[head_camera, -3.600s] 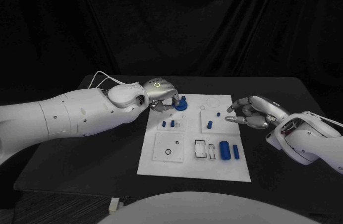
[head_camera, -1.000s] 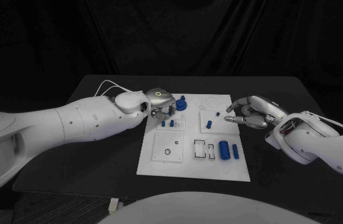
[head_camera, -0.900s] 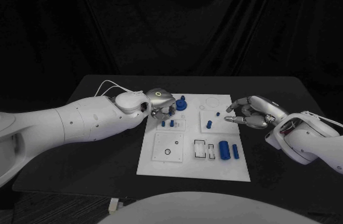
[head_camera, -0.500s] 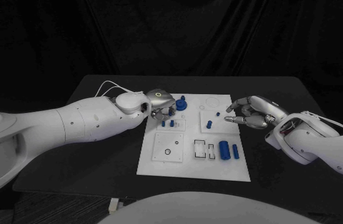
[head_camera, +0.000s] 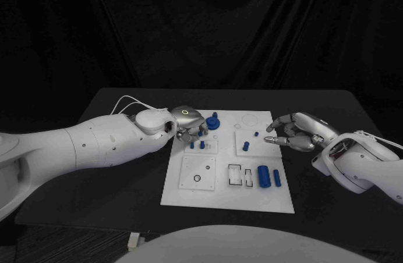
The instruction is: Assemble the parts on the task board
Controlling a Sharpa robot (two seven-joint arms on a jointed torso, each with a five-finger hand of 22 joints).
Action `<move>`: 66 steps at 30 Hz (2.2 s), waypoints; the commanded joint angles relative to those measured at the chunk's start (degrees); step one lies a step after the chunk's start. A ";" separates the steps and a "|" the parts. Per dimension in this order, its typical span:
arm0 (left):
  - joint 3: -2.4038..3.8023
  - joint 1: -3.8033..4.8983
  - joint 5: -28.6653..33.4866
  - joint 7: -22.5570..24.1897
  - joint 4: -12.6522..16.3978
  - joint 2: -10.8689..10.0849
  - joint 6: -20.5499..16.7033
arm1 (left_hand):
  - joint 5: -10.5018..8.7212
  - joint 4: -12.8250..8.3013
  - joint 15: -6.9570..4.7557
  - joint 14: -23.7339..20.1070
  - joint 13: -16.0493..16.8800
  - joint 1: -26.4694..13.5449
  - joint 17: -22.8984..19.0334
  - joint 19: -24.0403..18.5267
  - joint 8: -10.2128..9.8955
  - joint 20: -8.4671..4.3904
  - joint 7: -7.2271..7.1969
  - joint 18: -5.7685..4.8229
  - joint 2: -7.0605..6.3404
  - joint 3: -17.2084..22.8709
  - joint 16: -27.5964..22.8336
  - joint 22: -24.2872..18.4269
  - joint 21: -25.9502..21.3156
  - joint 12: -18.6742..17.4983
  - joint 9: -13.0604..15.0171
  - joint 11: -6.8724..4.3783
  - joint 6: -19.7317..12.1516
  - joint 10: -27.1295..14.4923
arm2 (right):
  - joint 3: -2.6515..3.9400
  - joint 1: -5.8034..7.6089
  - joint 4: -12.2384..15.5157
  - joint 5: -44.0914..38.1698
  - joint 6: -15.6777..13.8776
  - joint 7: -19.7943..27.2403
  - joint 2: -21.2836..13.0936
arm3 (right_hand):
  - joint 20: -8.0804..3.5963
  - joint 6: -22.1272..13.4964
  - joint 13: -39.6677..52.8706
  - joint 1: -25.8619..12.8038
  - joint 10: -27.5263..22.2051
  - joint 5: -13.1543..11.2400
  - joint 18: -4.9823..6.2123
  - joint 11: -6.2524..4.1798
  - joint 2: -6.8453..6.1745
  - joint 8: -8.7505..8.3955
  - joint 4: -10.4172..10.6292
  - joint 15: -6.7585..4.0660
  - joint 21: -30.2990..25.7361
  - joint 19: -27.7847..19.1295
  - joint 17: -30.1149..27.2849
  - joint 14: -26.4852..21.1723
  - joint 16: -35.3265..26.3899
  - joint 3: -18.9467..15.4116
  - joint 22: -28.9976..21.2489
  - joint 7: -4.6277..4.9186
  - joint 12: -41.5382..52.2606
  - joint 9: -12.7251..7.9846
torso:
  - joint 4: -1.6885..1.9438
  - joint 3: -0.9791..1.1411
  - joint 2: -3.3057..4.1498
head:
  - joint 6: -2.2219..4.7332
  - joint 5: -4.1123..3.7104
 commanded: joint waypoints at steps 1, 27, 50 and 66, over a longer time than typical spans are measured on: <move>0.04 -0.12 0.00 0.05 0.60 -0.67 -3.16 | -0.60 0.08 0.39 0.20 -0.23 -0.47 0.22 -0.14 -0.20 0.21 -0.43 0.91 0.01 -1.36 0.09 9.75 -0.29 -0.37 -0.63 0.12 -1.49 -1.60 | 0.03 -0.12 0.20 -0.09 -0.39 -0.22 -0.28 | -0.03 0.49 15.07 0.46 5.96 0.28 0.06 0.41 0.03 -0.29 -0.07 0.37 -0.20 0.65 14.68 5.93 -0.18 -0.35 10.89 0.06 0.20 -0.09 | 0.01 0.01 0.02 | -0.01 0.11; 0.06 5.69 26.97 8.09 8.88 -15.74 -20.86 | -0.30 8.29 3.99 -19.01 -0.66 -5.76 -16.25 -20.08 0.08 2.52 2.07 5.14 3.41 -9.24 -16.45 0.42 -36.82 2.25 -2.46 3.09 -0.58 -7.12 | 0.05 8.42 2.07 -6.42 -1.02 -3.62 -1.11 | -0.56 4.15 -32.03 14.23 -30.85 4.71 0.85 0.54 -0.88 -2.74 -0.59 0.03 -5.07 -0.35 7.17 4.26 -6.87 2.54 9.36 0.16 -48.64 -1.65 | 0.00 -0.10 -0.13 | -0.01 0.04; 0.00 0.70 97.30 39.23 13.19 -17.86 14.05 | 7.22 8.55 7.34 -79.40 -6.78 -15.54 -51.08 -80.64 -1.26 8.99 3.00 7.09 16.25 -33.77 -63.50 -57.61 -68.86 3.11 -8.63 -2.07 -24.99 -50.98 | 0.04 6.39 -7.26 -33.75 10.64 -12.01 10.68 | -0.43 5.72 -58.53 10.99 -36.16 -6.54 3.44 1.66 -12.19 -11.78 -0.46 -0.14 -20.83 -6.44 -9.35 -1.70 -21.65 22.84 5.07 -1.68 -73.95 -2.87 | 0.16 -0.26 0.19 | -0.01 -1.46; -0.02 -1.42 97.90 40.54 13.51 -18.54 16.19 | 6.09 8.60 6.09 -79.52 -7.14 -17.03 -51.37 -81.98 -2.08 5.71 0.03 7.09 17.06 -36.02 -64.27 -70.57 -69.89 3.53 -9.46 -4.45 -34.66 -53.59 | 0.04 4.38 -9.61 -34.06 13.91 -11.82 13.00 | -0.79 7.33 -60.63 9.01 -34.38 5.88 3.10 1.50 -14.61 -13.84 -2.44 -0.43 -20.15 -4.90 -8.89 -0.93 -20.31 28.38 5.71 -1.32 -73.55 -1.99 | 0.06 -0.22 0.00 | -0.01 -1.15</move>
